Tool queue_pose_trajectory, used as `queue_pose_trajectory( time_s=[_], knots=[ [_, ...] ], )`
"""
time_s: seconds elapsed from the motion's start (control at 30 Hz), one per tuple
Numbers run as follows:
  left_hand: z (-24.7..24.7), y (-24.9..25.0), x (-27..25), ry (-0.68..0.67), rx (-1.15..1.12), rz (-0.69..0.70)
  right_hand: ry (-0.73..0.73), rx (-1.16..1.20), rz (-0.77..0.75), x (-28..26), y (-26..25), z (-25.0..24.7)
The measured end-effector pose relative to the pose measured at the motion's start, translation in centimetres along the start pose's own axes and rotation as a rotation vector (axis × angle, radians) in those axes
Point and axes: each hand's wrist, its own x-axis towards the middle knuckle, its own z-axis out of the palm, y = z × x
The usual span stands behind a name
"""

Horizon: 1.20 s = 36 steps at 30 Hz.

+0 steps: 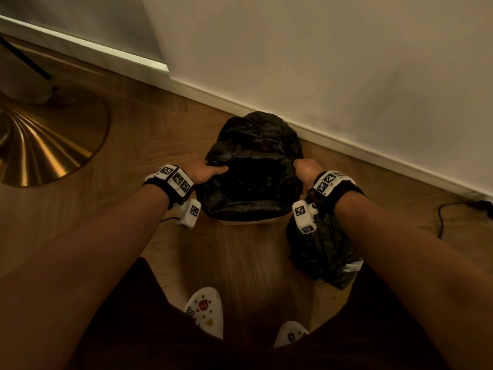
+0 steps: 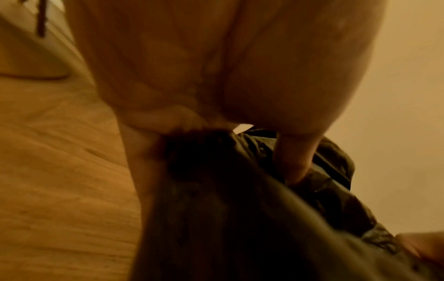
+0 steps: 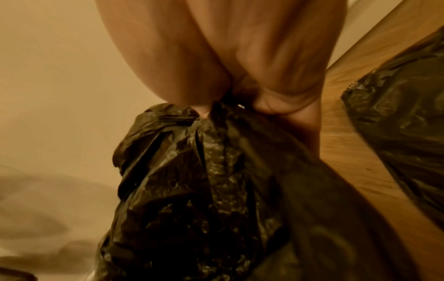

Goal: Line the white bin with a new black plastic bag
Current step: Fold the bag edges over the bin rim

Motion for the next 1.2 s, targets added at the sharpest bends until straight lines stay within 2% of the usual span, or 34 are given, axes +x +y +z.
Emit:
queue_pose_trajectory(
  time_s=[0.1,0.17,0.23,0.37,0.53,0.67,0.73,0.97,1.03,1.13,1.2],
  knots=[
    [0.4,0.3,-0.8,0.067,0.328,0.090,-0.048,0.200,0.016,0.4,0.0,-0.7],
    [0.5,0.3,-0.7,0.105,0.398,0.126,-0.098,0.239,0.020,-0.8,-0.4,-0.9],
    [0.3,0.5,-0.8,0.124,0.391,0.170,-0.157,0.139,-0.100,-1.8,-0.5,-1.1],
    [-0.6,1.8,-2.0,0.225,0.297,0.332,-0.039,0.041,-0.385,-2.3,-0.9,-1.3],
    [1.5,-0.3,-2.6,0.202,0.244,0.554,-0.112,-0.072,-0.556,-4.2,-1.0,-0.1],
    [3.0,-3.1,-1.2,0.131,0.315,0.432,-0.179,-0.142,-0.565,-3.5,1.3,1.9],
    [4.0,-3.7,-1.1,0.099,0.332,0.416,-0.228,-0.157,-0.568,-3.6,2.6,2.7],
    [7.5,-5.8,-1.4,-0.080,0.260,0.211,-0.407,-0.185,-0.387,-2.5,8.1,5.6],
    [8.2,-6.2,-1.1,-0.110,0.169,0.167,-0.362,-0.157,-0.338,-2.4,8.2,5.5],
    [8.6,-5.2,-0.3,0.000,-0.107,0.080,-0.211,-0.151,-0.354,-1.8,7.1,5.9],
    [8.7,-3.8,-0.1,0.064,-0.163,0.061,-0.157,-0.169,-0.377,-1.0,6.3,6.7]
  ],
)
